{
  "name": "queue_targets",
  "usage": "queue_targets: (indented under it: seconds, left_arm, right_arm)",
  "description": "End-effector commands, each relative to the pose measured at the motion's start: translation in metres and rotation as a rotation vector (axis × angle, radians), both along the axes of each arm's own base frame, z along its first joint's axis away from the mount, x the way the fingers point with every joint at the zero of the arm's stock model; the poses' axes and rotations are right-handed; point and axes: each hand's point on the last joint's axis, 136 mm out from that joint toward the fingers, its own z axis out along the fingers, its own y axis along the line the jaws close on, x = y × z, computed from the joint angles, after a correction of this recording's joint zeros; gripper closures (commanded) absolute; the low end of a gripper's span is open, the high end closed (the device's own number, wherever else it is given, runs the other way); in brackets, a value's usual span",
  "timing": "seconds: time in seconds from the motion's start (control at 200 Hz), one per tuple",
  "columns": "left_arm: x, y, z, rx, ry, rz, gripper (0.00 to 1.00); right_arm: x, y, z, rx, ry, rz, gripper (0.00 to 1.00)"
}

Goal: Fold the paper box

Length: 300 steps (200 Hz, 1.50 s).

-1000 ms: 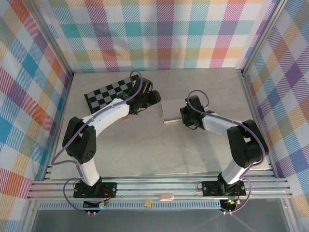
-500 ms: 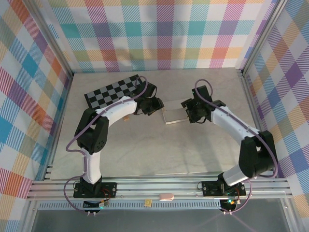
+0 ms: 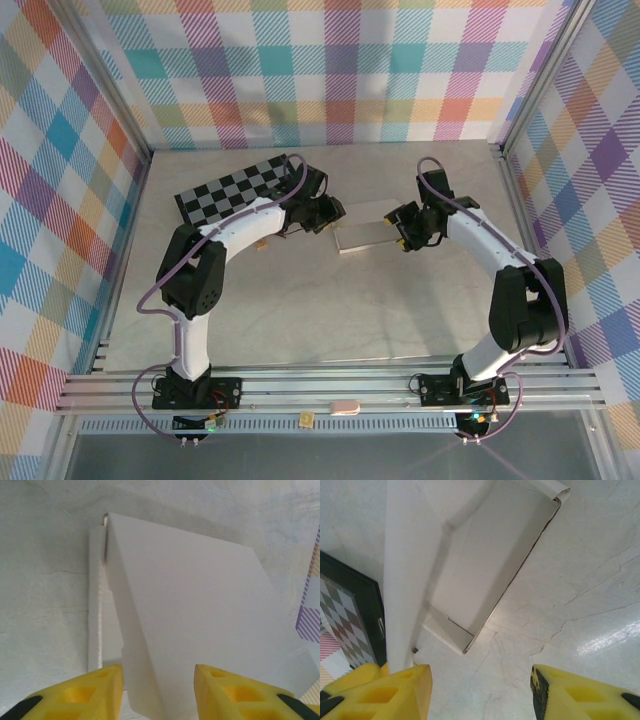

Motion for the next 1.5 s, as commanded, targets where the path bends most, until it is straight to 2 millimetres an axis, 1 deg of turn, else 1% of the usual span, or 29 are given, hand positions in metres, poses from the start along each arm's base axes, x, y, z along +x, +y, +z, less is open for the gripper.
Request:
queue_targets:
  seconds: [0.0, 0.095, 0.155, 0.205, 0.285, 0.35, 0.395, 0.45, 0.47, 0.5, 0.52, 0.535, 0.55, 0.635, 0.695, 0.765, 0.81, 0.945, 1.05, 1.15, 1.32, 1.495]
  left_arm:
    - [-0.003, -0.013, 0.001, -0.032, 0.007, -0.01, 0.59]
    - [-0.004, -0.015, 0.002, -0.031, 0.006, -0.013, 0.61]
    - [-0.005, -0.014, 0.002, -0.024, 0.008, -0.013, 0.62]
    - [-0.005, -0.013, 0.001, -0.018, 0.011, -0.015, 0.64]
    - [-0.006, -0.013, -0.002, -0.016, 0.017, -0.018, 0.66]
    - [-0.006, -0.014, -0.004, -0.016, 0.019, -0.019, 0.68]
    - [-0.005, -0.013, -0.005, -0.013, 0.02, -0.017, 0.68]
    - [-0.005, -0.013, -0.006, -0.008, 0.021, -0.013, 0.68]
    - [-0.005, -0.013, -0.006, -0.007, 0.021, -0.015, 0.68]
    - [-0.006, -0.013, -0.007, -0.007, 0.022, -0.016, 0.68]
    - [-0.006, -0.013, -0.008, -0.005, 0.024, -0.016, 0.68]
    - [-0.005, -0.013, -0.007, -0.006, 0.022, -0.015, 0.68]
    - [-0.005, -0.013, -0.007, -0.007, 0.022, -0.014, 0.68]
    - [-0.004, -0.013, -0.007, -0.008, 0.019, -0.013, 0.68]
    - [-0.004, -0.014, -0.007, -0.009, 0.019, -0.014, 0.68]
    - [-0.003, -0.015, -0.007, -0.009, 0.019, -0.014, 0.68]
    - [-0.003, -0.014, -0.008, -0.007, 0.02, -0.012, 0.68]
    - [-0.003, -0.016, -0.008, -0.008, 0.019, -0.015, 0.68]
    - [-0.003, -0.016, -0.012, -0.006, 0.027, -0.016, 0.68]
    - [-0.003, -0.018, -0.014, -0.006, 0.031, -0.019, 0.68]
    - [-0.002, -0.02, -0.017, -0.007, 0.037, -0.023, 0.68]
    - [-0.004, -0.021, -0.023, -0.008, 0.046, -0.03, 0.71]
  right_arm:
    - [0.006, 0.002, 0.046, -0.018, -0.118, 0.074, 0.45]
    - [0.004, -0.01, 0.067, -0.089, -0.158, 0.107, 0.44]
    - [0.007, -0.022, 0.079, -0.129, -0.191, 0.117, 0.43]
    - [0.011, -0.034, 0.084, -0.151, -0.208, 0.119, 0.42]
    - [0.025, -0.052, 0.089, -0.172, -0.236, 0.134, 0.45]
    - [0.042, -0.064, 0.095, -0.208, -0.277, 0.174, 0.45]
    - [0.055, -0.073, 0.093, -0.233, -0.276, 0.203, 0.47]
    - [0.071, -0.077, 0.09, -0.239, -0.281, 0.252, 0.48]
    - [0.076, -0.077, 0.084, -0.238, -0.268, 0.273, 0.49]
    - [0.084, -0.078, 0.083, -0.241, -0.27, 0.301, 0.5]
    - [0.088, -0.077, 0.079, -0.241, -0.26, 0.324, 0.51]
    - [0.09, -0.076, 0.072, -0.24, -0.243, 0.34, 0.51]
    - [0.094, -0.075, 0.071, -0.243, -0.242, 0.355, 0.52]
    - [0.105, -0.073, 0.05, -0.234, -0.2, 0.416, 0.53]
    - [0.108, -0.067, 0.036, -0.2, -0.167, 0.451, 0.54]
    - [0.109, -0.059, 0.023, -0.145, -0.136, 0.481, 0.57]
    - [0.109, -0.054, 0.017, -0.115, -0.13, 0.491, 0.58]
    - [0.102, -0.049, 0.005, -0.074, -0.1, 0.508, 0.59]
    - [0.094, -0.046, -0.004, -0.055, -0.074, 0.514, 0.61]
    - [0.089, -0.042, -0.008, -0.028, -0.069, 0.52, 0.62]
    - [0.078, -0.043, -0.018, -0.032, -0.041, 0.527, 0.62]
    - [0.071, -0.04, -0.021, -0.014, -0.042, 0.521, 0.66]
